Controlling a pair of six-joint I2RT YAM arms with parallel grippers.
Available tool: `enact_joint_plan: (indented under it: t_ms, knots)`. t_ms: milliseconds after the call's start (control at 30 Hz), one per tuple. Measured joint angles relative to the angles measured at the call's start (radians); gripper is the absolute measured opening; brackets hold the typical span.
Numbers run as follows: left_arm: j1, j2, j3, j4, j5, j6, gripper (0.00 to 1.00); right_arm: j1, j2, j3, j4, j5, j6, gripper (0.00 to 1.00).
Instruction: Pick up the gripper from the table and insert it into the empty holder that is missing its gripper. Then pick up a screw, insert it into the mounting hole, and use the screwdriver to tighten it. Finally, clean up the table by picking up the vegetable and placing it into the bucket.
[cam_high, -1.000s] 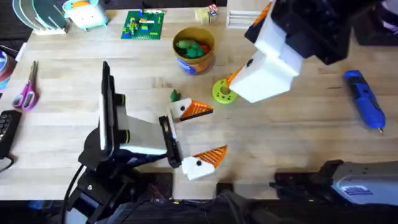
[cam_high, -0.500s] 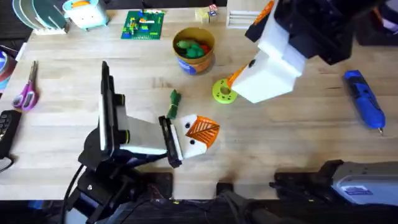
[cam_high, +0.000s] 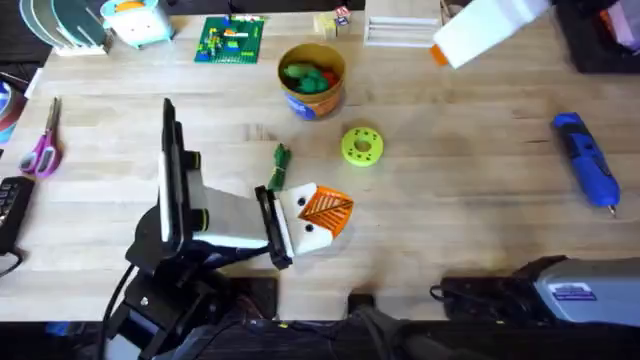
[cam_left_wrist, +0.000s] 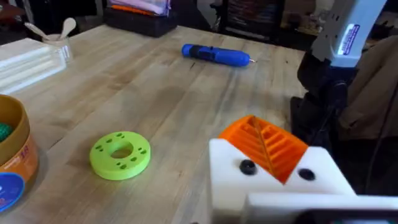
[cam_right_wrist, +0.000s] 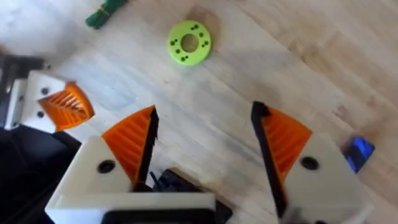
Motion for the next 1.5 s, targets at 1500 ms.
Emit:
enact_joint_plan:
  t_ms: [1500]
  knots:
    - [0.000, 0.000, 0.000, 0.000, 0.000, 0.000, 0.008, -0.971, 0.231, -0.516, 0.420, 0.259, -0.264, 0.901]
